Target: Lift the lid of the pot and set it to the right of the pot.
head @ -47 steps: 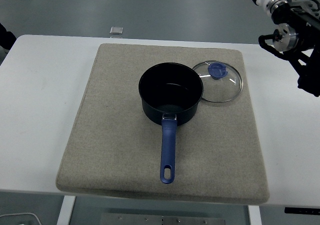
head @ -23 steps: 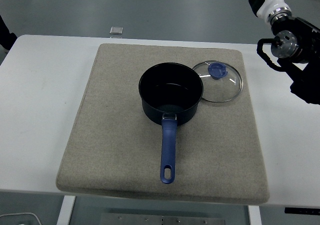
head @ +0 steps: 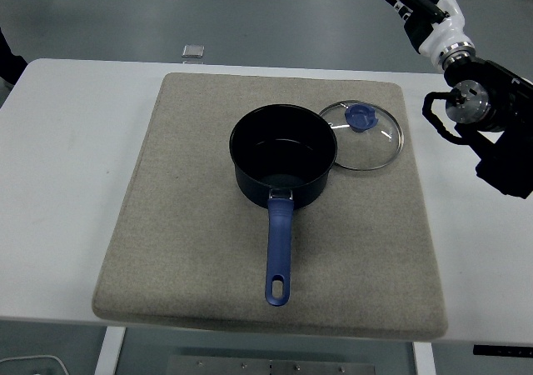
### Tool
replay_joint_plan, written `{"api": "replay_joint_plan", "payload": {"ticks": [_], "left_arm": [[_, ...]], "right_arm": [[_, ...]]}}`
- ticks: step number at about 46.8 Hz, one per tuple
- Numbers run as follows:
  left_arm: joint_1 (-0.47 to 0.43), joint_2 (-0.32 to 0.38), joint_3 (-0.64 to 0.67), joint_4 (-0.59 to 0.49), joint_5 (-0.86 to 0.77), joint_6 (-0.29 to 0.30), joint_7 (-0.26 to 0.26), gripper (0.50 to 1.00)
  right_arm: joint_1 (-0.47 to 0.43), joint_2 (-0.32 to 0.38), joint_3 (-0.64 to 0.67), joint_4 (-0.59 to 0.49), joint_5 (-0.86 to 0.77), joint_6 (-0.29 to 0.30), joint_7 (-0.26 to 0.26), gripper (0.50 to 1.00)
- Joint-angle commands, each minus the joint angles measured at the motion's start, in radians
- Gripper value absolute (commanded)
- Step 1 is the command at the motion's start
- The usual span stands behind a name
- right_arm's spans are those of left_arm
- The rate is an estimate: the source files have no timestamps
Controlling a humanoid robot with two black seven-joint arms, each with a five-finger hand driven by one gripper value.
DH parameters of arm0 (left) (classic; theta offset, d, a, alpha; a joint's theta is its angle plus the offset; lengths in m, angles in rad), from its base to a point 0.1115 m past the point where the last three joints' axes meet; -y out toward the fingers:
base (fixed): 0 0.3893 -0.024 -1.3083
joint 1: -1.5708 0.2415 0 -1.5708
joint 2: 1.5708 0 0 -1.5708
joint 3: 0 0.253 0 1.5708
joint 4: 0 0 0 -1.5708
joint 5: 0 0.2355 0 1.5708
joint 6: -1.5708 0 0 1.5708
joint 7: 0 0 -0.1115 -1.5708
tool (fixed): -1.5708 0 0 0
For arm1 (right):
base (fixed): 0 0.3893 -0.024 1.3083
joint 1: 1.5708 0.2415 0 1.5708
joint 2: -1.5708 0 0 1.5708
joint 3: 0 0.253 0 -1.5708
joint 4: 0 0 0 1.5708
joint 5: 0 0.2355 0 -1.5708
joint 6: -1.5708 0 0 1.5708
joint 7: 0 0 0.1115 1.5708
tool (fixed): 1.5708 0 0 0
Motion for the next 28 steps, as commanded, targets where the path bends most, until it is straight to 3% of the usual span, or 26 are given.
{"api": "replay_joint_plan", "payload": {"ticks": [1,28], "left_arm": [[0.0,0.0,0.0,0.001,0.0,0.0,0.0,1.0],[0.0,0.0,0.0,0.001,0.0,0.0,0.0,1.0]], "right_arm": [[-0.001,0.0,0.0,0.0,-0.002,0.001,0.004,0.903],[-0.004,0.0,-0.003,0.0,-0.003,-0.031,0.025,0.905]]}}
